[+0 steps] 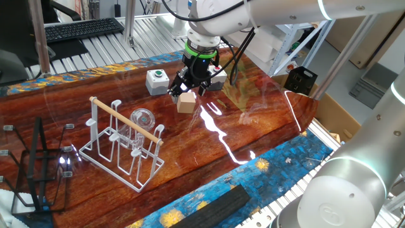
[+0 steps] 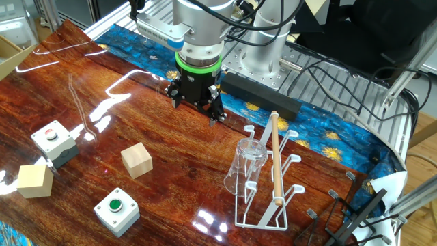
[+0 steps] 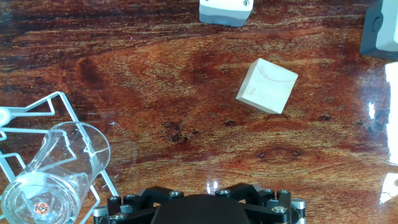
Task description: Take the cup off the cup rack
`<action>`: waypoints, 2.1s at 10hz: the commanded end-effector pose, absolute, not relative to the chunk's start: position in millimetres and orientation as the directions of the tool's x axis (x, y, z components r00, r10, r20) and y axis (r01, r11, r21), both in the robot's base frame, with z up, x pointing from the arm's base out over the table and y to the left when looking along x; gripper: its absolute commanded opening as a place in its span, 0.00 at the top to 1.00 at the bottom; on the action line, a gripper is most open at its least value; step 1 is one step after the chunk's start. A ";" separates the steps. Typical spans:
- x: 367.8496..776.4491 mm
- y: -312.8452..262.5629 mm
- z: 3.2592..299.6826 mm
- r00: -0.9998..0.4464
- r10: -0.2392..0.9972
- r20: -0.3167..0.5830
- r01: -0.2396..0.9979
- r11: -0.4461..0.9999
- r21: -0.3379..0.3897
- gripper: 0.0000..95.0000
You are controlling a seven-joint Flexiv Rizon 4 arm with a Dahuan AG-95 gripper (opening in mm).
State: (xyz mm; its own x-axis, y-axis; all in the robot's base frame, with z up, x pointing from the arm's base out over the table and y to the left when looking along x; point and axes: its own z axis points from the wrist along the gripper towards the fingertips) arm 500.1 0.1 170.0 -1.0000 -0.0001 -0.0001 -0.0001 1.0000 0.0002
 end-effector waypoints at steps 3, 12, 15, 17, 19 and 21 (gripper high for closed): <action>500.0 0.0 169.9 -0.999 0.034 -0.041 0.032 0.998 0.057 1.00; 500.4 0.7 168.6 -0.999 0.037 -0.040 0.035 0.998 0.055 1.00; 500.4 0.7 168.6 -0.998 0.044 -0.040 0.041 0.998 0.055 1.00; 500.3 0.7 168.5 -0.998 0.044 -0.041 0.042 0.998 0.055 1.00; 500.3 0.7 168.5 -0.998 0.043 -0.041 0.041 0.998 0.055 1.00; 500.3 0.7 168.5 -0.998 0.041 -0.040 0.039 0.998 0.056 1.00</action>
